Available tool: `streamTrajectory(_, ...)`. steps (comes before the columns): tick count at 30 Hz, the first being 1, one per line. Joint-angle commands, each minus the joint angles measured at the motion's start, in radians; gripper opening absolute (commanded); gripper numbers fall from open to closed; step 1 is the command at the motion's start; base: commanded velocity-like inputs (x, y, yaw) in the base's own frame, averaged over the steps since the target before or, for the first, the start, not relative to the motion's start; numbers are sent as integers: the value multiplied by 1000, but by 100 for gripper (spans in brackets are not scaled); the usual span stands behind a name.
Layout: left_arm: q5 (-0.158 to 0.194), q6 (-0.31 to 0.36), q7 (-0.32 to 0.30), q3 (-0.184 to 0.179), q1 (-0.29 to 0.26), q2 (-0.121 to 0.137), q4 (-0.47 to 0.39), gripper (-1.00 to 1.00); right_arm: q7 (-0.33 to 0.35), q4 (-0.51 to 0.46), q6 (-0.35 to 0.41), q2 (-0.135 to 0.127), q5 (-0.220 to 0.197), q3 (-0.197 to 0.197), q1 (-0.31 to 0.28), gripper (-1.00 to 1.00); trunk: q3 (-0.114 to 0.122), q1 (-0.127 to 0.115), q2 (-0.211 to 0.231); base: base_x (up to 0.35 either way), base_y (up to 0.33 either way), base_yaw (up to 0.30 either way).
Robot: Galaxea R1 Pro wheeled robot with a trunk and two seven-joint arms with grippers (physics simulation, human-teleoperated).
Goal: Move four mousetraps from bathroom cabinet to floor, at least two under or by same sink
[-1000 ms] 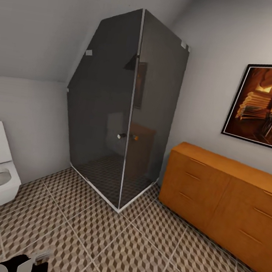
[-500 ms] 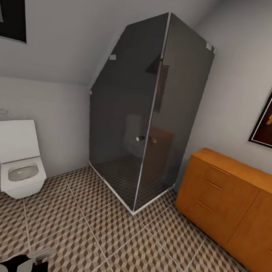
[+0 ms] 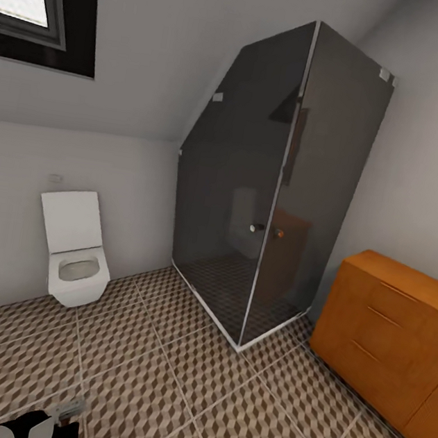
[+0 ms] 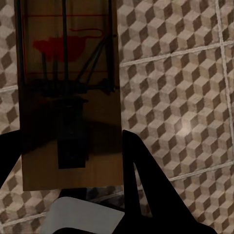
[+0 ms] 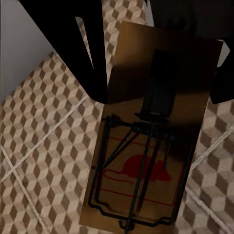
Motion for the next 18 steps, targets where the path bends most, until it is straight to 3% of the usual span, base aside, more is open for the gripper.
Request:
streamTrajectory(1, 7, 3, -2, -9, -1, 0, 1, -100, -3, -3, 5, -1, -14, 9, 0, -100, -2, 0, -1, 0, 0, 290)
streamTrajectory(13, 9, 3, -7, -7, -1, -2, -2, -100, -5, -3, 6, 4, -12, 12, 6, -100, 0, 0, -1, 0, 0, 289)
streamTrajectory(18, 16, 3, -7, -6, -1, -18, -2, -100, -3, -4, 6, 16, -4, 12, 19, -100, 4, 0, -1, 0, 0, 271)
